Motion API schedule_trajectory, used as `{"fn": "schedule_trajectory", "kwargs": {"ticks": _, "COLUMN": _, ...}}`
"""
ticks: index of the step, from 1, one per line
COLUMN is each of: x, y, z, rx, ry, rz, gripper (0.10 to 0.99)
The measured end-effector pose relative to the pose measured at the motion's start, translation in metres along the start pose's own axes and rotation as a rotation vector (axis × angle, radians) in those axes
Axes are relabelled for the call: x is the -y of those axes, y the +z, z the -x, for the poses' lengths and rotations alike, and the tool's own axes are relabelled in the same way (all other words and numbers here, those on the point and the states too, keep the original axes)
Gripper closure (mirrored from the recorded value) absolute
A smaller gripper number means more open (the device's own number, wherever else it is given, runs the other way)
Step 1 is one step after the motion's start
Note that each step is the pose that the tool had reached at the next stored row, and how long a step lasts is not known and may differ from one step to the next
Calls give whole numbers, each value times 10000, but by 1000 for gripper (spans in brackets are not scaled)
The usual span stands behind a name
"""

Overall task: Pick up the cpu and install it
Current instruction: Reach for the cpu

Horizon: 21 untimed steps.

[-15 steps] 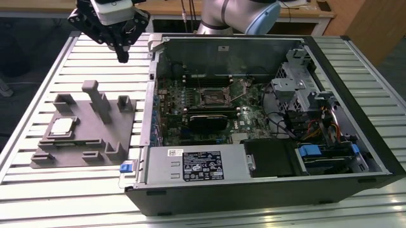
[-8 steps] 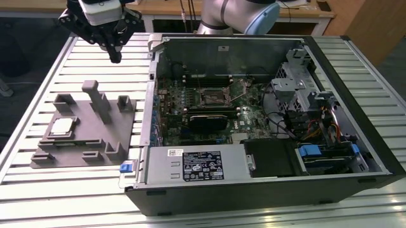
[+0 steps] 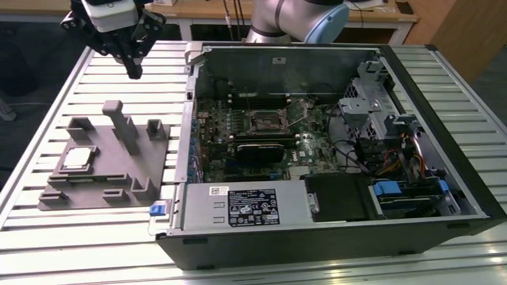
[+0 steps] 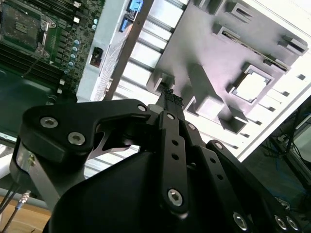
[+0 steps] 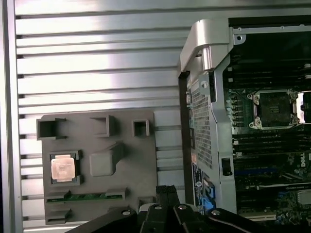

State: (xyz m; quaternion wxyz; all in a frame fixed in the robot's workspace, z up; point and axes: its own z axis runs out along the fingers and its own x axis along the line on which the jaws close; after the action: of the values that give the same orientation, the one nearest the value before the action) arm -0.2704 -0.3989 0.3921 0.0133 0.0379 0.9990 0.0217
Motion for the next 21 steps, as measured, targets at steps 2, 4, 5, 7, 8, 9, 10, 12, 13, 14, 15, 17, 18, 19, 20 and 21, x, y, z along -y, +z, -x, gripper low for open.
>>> {"fn": "schedule_trajectory", "kwargs": {"ticks": 2, "x": 3, "y": 1, "z": -38, "rx": 0, "ry": 0, "rz": 0, "gripper": 980}}
{"fn": "schedule_trajectory", "kwargs": {"ticks": 4, "x": 6, "y": 4, "z": -78, "rx": -1, "ry": 0, "rz": -1, "gripper": 980}}
{"fn": "schedule_trajectory", "kwargs": {"ticks": 5, "x": 8, "y": 9, "z": -98, "rx": 0, "ry": -1, "rz": 0, "gripper": 980}}
{"fn": "schedule_trajectory", "kwargs": {"ticks": 7, "x": 11, "y": 23, "z": -134, "rx": 0, "ry": -1, "rz": 0, "gripper": 980}}
{"fn": "schedule_trajectory", "kwargs": {"ticks": 8, "x": 13, "y": 34, "z": -149, "rx": 1, "ry": -1, "rz": 1, "gripper": 980}}
{"fn": "schedule_trajectory", "kwargs": {"ticks": 9, "x": 14, "y": 45, "z": -163, "rx": 1, "ry": 0, "rz": 1, "gripper": 980}}
{"fn": "schedule_trajectory", "kwargs": {"ticks": 10, "x": 16, "y": 56, "z": -178, "rx": 1, "ry": 1, "rz": 0, "gripper": 980}}
{"fn": "schedule_trajectory", "kwargs": {"ticks": 12, "x": 19, "y": 79, "z": -207, "rx": 0, "ry": 0, "rz": -1, "gripper": 980}}
{"fn": "schedule_trajectory", "kwargs": {"ticks": 13, "x": 21, "y": 90, "z": -221, "rx": -1, "ry": 0, "rz": -1, "gripper": 980}}
{"fn": "schedule_trajectory", "kwargs": {"ticks": 14, "x": 22, "y": 100, "z": -234, "rx": 0, "ry": 0, "rz": -1, "gripper": 980}}
{"fn": "schedule_trajectory", "kwargs": {"ticks": 15, "x": 24, "y": 110, "z": -247, "rx": 0, "ry": 0, "rz": 0, "gripper": 980}}
{"fn": "schedule_trajectory", "kwargs": {"ticks": 17, "x": 26, "y": 129, "z": -273, "rx": -1, "ry": 0, "rz": -1, "gripper": 980}}
{"fn": "schedule_trajectory", "kwargs": {"ticks": 18, "x": 28, "y": 138, "z": -286, "rx": 0, "ry": 0, "rz": -1, "gripper": 980}}
{"fn": "schedule_trajectory", "kwargs": {"ticks": 19, "x": 29, "y": 149, "z": -300, "rx": 0, "ry": 0, "rz": 0, "gripper": 980}}
{"fn": "schedule_trajectory", "kwargs": {"ticks": 20, "x": 30, "y": 157, "z": -313, "rx": 1, "ry": -1, "rz": 1, "gripper": 980}}
{"fn": "schedule_trajectory", "kwargs": {"ticks": 21, "x": 32, "y": 166, "z": -326, "rx": 1, "ry": -1, "rz": 1, "gripper": 980}}
